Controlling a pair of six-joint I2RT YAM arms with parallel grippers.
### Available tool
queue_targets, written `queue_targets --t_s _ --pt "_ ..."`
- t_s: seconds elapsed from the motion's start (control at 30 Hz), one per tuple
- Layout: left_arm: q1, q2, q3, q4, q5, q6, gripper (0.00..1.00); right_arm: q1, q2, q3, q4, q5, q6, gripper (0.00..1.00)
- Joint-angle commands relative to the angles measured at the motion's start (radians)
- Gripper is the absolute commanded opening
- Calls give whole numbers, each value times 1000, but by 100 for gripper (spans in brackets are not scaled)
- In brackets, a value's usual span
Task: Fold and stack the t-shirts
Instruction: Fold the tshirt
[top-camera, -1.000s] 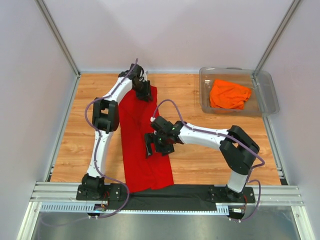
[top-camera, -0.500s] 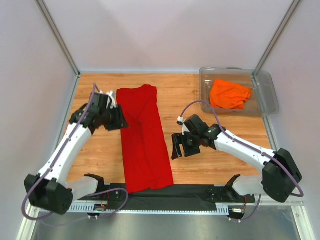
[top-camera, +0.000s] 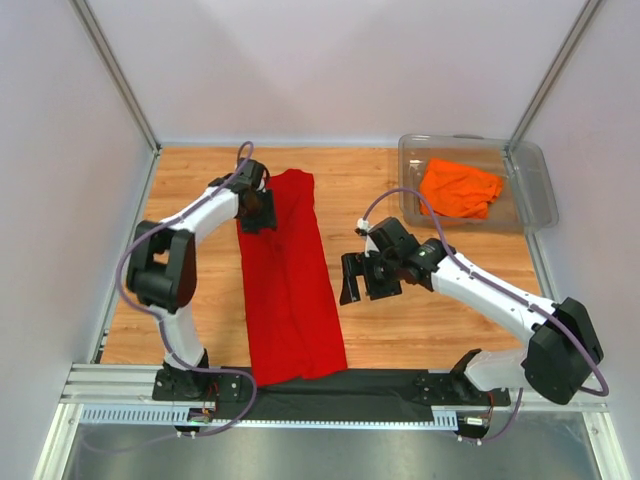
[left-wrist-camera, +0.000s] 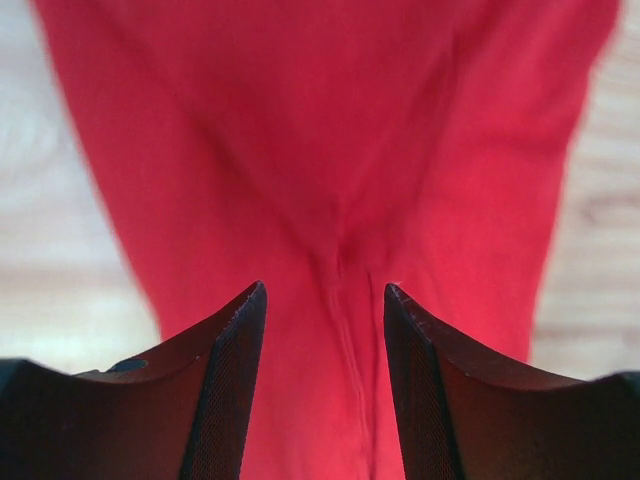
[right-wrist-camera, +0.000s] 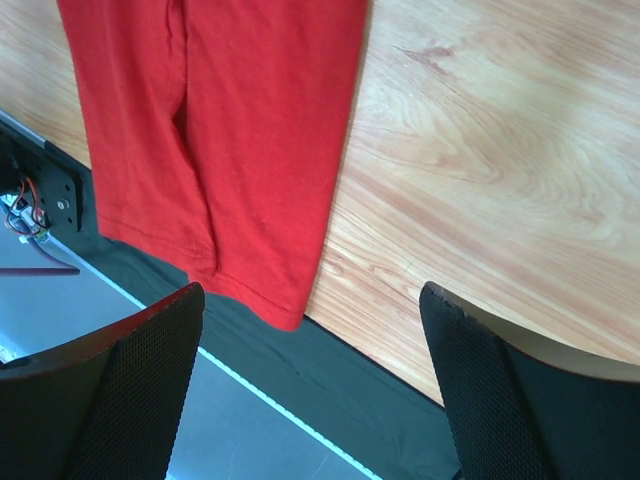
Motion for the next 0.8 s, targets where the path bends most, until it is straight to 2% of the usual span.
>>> queue_targets --t_s 0.0,0.1,0.17,0.2,0.23,0.27,0.3,0.37,0.43,0.47,0.53,0.57,0.6,0.63,0.67,0.7,0.77 --pt "-7 159 138 38 -42 89 57 -11 -24 -7 -6 34 16 90" --pt "-6 324 251 28 -16 132 57 -23 17 -2 4 43 16 90" --pt "-6 412 389 3 43 143 57 -32 65 10 5 42 15 90" --pt "-6 505 451 -49 60 161 56 -46 80 16 11 43 13 90" --pt "-6 553 583 -79 94 170 56 -52 96 35 14 42 12 90" --pt "-6 635 649 -106 111 180 56 -58 114 45 16 40 9 90" --pt "-6 670 762 -138 141 202 56 -72 145 55 22 36 10 90" --pt "-4 752 877 -173 146 226 56 -86 178 90 30 28 5 91" --pt "-4 773 1020 -274 122 244 57 -98 231 121 30 17 -4 91" --pt "2 733 1025 -299 117 238 58 -100 246 148 28 -1 -7 92" --pt "4 623 865 -310 97 217 59 -100 281 157 33 -32 -5 93" --pt "4 469 773 -290 91 210 60 -100 286 141 57 -67 13 93" --pt "4 384 585 -247 82 204 61 -98 284 124 80 -85 27 93" --pt "4 300 503 -238 67 197 61 -98 272 96 108 -104 48 93" --pt "4 135 424 -233 62 193 61 -92 263 72 163 -142 91 93" --pt "4 54 281 -238 42 190 61 -89 252 14 198 -159 119 92" --pt "4 -154 142 -264 15 174 62 -57 222 -42 307 -196 207 89"
